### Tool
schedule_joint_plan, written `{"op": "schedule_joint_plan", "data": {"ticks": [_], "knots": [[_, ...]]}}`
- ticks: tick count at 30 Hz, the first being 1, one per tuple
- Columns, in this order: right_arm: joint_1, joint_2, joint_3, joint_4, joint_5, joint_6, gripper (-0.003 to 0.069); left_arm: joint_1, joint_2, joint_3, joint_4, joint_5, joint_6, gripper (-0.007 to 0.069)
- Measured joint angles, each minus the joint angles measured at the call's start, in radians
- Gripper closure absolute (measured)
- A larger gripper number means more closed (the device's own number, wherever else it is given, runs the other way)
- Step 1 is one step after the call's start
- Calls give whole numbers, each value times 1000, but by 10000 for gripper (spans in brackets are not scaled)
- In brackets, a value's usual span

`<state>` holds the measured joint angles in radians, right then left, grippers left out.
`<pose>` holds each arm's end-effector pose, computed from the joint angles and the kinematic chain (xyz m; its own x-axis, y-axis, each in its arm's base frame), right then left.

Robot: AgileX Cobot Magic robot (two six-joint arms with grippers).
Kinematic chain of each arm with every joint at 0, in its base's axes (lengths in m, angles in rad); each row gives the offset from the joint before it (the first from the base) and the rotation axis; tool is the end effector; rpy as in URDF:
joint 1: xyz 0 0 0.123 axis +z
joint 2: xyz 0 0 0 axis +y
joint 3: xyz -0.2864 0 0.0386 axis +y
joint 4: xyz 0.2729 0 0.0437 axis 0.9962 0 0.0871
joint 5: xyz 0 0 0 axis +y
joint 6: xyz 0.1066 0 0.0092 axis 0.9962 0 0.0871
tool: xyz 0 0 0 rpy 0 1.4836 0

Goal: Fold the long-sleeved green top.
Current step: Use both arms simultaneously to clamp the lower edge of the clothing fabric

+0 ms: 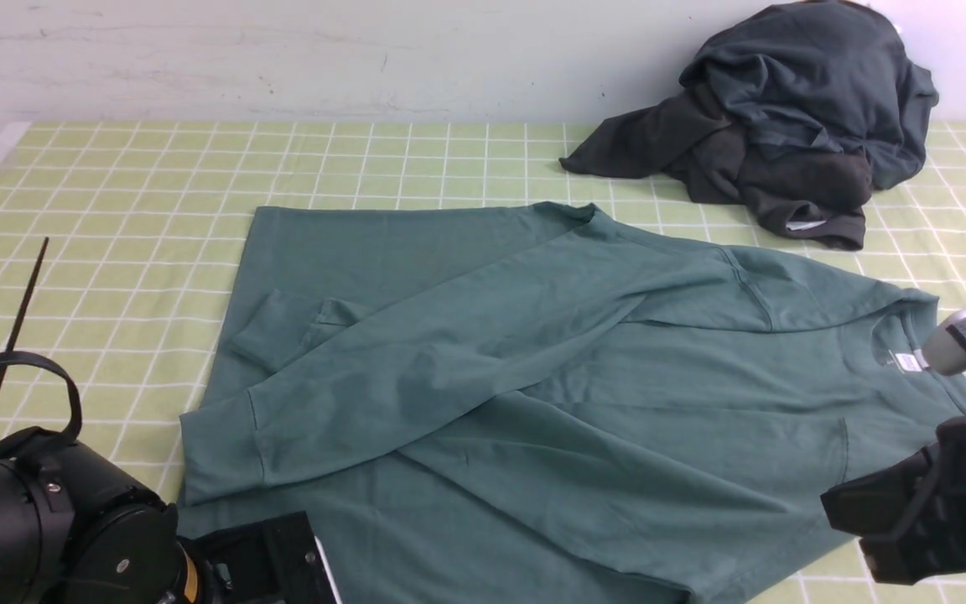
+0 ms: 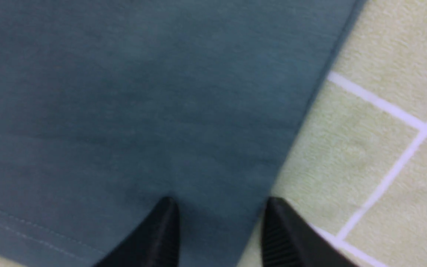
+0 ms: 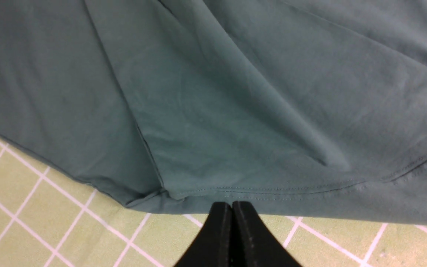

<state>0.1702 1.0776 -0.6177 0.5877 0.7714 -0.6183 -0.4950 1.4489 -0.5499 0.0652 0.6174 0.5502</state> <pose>0.2010 0.0766 0.2258 -0.7844 -0.2956 -0.5453 -0.4868 0.8382 0.2458 0.1978 -0.1022 0.1197 -0.4505 0.8876 -0.0958 0.8812 0.4593 0.1114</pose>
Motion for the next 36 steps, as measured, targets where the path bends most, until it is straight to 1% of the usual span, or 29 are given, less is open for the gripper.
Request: {"op": "schedule_joint_plan", "data": {"ticks": [3,4,5,6,8,9,10,12,13,14,16,17,19,20,21,22,23,25,26,29,30,31,32,35,36], "knots": [[0,0,-1,8,3,-8,672,0,-13,1,26,-29,-36,491],[0,0,-1,9,3,-9,672,0,-14,1,26,-31,-42,500],[0,0,-1,13,9,-20,672,0,-34,1,31,-32,-57,557],[0,-1,-1,25,16,-35,672,0,-49,1,32,-31,-62,589],[0,-16,-2,68,36,-106,672,0,-84,1,32,-25,-66,613],[0,-38,-2,112,48,-172,672,0,-102,1,32,-19,-68,617],[0,-84,-2,200,56,-298,672,0,-141,1,31,-6,-74,618],[0,-129,-3,290,53,-418,672,0,-182,1,31,10,-81,618],[0,-149,-4,335,43,-511,672,0,-206,1,31,18,-88,618],[0,-162,-5,369,25,-609,670,0,-228,1,30,29,-96,618],[0,-163,-8,399,-28,-785,662,0,-261,2,29,41,-111,618],[0,-155,-8,392,-57,-842,655,0,-270,2,29,41,-116,618],[0,-123,-8,343,-100,-888,634,0,-282,2,29,44,-125,618],[0,-93,-8,291,-121,-896,608,0,-286,2,29,44,-133,618],[0,-58,-8,211,-136,-894,574,0,-289,2,29,45,-141,618],[0,-51,-8,211,-139,-893,574,0,-289,2,29,45,-143,618],[0,25,-8,48,-152,-873,507,0,-291,2,29,45,-151,618],[0,94,-8,-87,-154,-851,451,0,-291,2,25,45,-153,618],[0,155,-8,-181,-154,-837,414,0,-291,2,22,45,-155,618],[0,270,-8,-346,-193,-825,368,0,-291,2,13,49,-156,618],[0,300,-8,-377,-217,-818,363,0,-291,2,8,51,-156,618],[0,308,-8,-377,-223,-816,363,0,-291,2,5,51,-156,618],[0,365,-9,-404,-272,-808,363,0,-291,2,-1,56,-157,618],[0,432,-9,-426,-317,-805,377,0,-291,2,-5,60,-158,618],[0,464,-9,-437,-327,-805,391,0,-291,2,-6,61,-158,618]]}}
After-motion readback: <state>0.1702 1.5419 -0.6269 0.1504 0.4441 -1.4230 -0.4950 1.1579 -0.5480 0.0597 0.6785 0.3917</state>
